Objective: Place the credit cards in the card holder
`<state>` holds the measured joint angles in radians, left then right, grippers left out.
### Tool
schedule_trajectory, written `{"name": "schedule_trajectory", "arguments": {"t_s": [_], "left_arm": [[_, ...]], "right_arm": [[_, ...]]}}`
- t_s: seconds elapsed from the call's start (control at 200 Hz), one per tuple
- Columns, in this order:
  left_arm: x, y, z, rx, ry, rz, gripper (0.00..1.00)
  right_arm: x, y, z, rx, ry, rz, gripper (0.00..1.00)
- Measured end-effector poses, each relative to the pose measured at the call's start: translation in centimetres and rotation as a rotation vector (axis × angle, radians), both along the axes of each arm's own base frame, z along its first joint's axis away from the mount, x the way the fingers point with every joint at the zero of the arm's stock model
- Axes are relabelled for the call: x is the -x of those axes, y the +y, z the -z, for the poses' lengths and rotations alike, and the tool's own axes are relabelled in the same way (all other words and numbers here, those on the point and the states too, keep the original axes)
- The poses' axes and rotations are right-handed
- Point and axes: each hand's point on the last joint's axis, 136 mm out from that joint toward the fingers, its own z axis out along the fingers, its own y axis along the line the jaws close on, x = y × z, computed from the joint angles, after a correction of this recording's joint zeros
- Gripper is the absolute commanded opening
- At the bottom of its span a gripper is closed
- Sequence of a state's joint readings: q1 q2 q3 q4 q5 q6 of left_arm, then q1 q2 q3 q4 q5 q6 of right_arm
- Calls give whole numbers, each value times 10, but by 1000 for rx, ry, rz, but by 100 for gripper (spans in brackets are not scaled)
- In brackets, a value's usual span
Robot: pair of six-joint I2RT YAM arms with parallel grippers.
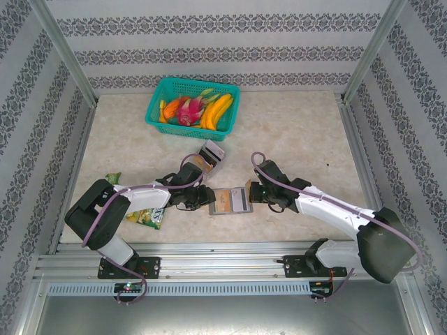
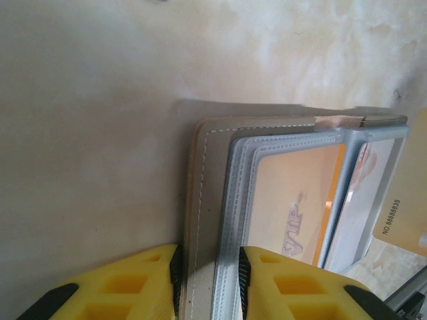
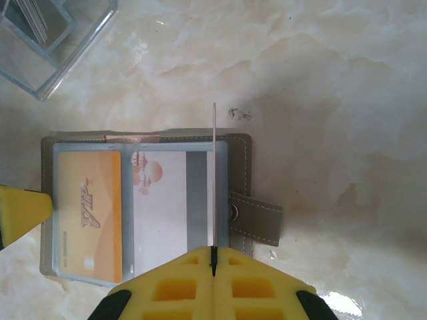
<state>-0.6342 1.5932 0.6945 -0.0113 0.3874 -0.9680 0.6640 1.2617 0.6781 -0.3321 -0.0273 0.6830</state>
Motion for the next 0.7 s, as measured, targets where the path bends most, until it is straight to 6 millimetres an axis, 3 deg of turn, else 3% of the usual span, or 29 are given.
{"name": "schedule_trajectory", "arguments": {"t_s": [0.155,0.45,0.704], "left_arm": [[0,0,0,0,0,0,32],[0,0,0,0,0,1,31],[-1,-1,0,0,-1,1,30]], "right_arm": [[0,7,7,-7,16,-14,0],[0,18,1,-66,16,-28,0],[5,3,-10,-28,-9,-4,0]]}}
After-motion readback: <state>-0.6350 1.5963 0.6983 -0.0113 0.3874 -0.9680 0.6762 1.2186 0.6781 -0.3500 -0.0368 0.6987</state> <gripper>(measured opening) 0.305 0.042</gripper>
